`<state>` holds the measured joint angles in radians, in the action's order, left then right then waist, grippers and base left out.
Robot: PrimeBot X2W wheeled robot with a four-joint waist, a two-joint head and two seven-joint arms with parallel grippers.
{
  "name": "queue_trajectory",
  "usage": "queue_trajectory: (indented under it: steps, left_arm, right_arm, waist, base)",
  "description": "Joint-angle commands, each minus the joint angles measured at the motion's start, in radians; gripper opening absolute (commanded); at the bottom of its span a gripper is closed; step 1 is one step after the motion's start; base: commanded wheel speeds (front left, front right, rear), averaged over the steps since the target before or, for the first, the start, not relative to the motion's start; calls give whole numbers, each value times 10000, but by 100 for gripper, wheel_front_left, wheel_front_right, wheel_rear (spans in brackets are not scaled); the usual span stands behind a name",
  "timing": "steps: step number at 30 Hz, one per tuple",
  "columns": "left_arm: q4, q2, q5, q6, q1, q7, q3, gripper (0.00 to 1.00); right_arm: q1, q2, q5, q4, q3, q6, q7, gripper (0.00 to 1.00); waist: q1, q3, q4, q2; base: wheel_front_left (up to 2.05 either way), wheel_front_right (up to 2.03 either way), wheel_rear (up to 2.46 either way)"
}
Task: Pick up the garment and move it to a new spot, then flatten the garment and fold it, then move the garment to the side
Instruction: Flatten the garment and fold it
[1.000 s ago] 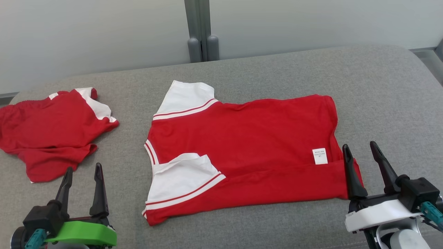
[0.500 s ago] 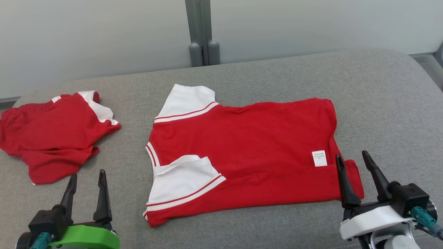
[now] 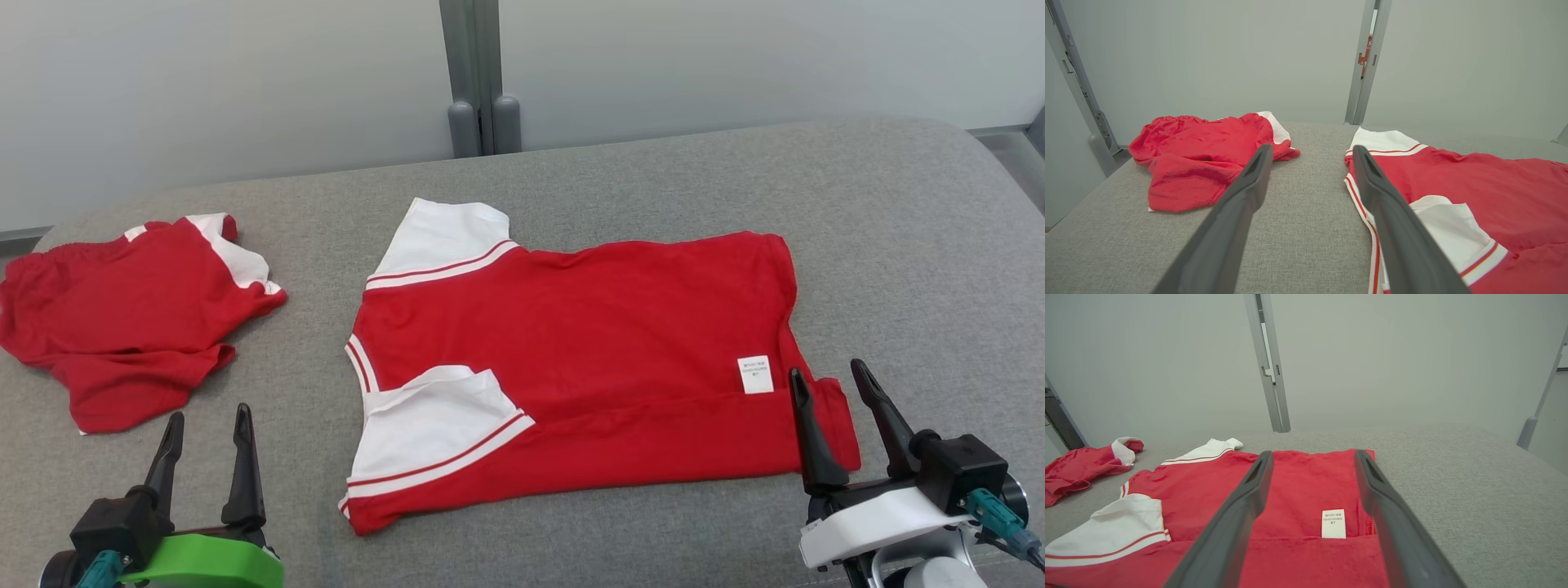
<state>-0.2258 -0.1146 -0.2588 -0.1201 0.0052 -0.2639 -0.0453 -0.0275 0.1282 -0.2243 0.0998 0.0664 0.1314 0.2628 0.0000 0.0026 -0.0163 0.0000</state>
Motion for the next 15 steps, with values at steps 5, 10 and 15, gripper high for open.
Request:
queue_trajectory:
  steps: [5,10,15]
  left_arm:
    - [-7,22,66,-57,131,-6,-90,100]
    - [19,51,94,-78,146,-6,-128,100]
    - [-9,66,132,-85,105,-6,-160,100]
  right_arm:
    - [-87,-5,107,23,-2,-15,28,100]
    - [-106,-20,124,10,-17,-15,28,100]
    - [-90,-33,132,20,-37,-15,28,100]
  waist:
    - [0,-3,15,0]
    - [0,7,23,0]
    - [0,31,36,0]
  base:
    - [0,0,0]
    - [0,0,0]
    - [0,0,0]
